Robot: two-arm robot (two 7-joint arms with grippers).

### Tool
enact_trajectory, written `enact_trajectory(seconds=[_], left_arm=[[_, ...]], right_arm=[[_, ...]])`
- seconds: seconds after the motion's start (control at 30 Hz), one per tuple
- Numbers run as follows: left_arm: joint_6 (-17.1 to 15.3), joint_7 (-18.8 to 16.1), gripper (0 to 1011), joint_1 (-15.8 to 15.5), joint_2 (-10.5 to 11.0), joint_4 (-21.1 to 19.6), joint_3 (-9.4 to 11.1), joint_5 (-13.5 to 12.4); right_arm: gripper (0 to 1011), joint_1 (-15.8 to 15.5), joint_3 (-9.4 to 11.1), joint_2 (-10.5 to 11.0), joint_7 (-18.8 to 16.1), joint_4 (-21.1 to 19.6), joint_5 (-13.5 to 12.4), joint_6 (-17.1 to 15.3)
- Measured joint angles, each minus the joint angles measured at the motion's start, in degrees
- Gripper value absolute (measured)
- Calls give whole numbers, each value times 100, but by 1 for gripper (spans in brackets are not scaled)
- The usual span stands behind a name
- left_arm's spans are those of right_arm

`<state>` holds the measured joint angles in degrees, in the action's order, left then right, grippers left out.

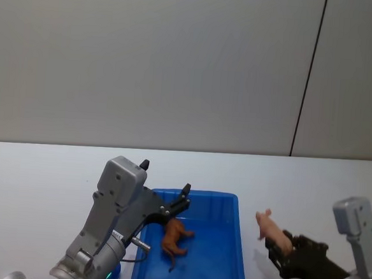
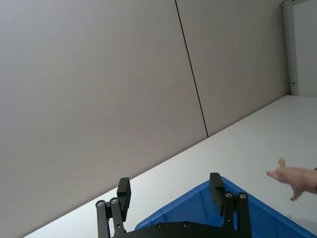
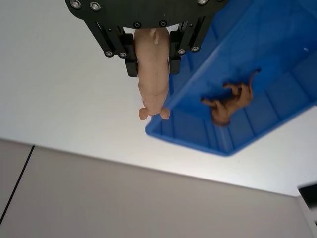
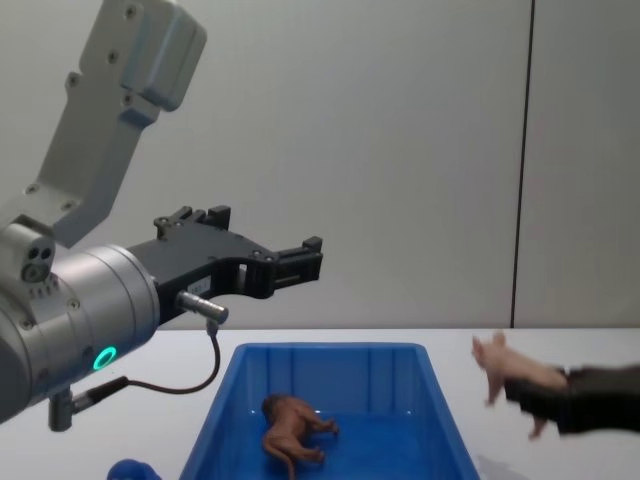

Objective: Pick up the two dolls from the table and place them into the box.

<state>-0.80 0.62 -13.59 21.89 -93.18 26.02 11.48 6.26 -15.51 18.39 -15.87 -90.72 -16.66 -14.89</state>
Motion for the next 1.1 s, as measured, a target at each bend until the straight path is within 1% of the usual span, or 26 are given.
enact_trajectory(seconds=[0.17,0.4,0.53,0.63,0.67,0.73,0.8,0.83,0.87,0.9,0.97,1.1], left_arm=[[0,0,1001,0,0,0,0,0],[0,0,1001,0,0,0,0,0],[0,0,1001,0,0,0,0,0],[0,0,1001,0,0,0,0,0],[0,0,1001,0,0,0,0,0],[0,0,1001,0,0,0,0,0],[0,0,1001,0,0,0,0,0],[0,0,1001,0,-1,0,0,0],[0,0,1001,0,0,0,0,0],[0,0,1001,0,0,0,0,0],[0,0,1001,0,0,0,0,0],[0,0,1001,0,0,0,0,0]], right_arm=[[366,105,9,-25,-40,-206,68,113],[366,371,-29,-157,-284,-302,142,73],[366,557,-78,-273,-442,-232,172,-56],[366,726,-134,-391,-585,-92,200,-209],[366,726,-134,-391,-585,-92,200,-209],[366,841,-176,-475,-660,39,215,-292],[430,945,-217,-552,-735,167,237,-365],[493,977,-229,-575,-757,232,244,-384],[493,1033,-251,-618,-795,324,261,-414],[511,1033,-251,-618,-795,324,261,-414],[591,1136,-289,-690,-863,495,294,-451],[736,1210,-311,-733,-927,631,323,-456]])
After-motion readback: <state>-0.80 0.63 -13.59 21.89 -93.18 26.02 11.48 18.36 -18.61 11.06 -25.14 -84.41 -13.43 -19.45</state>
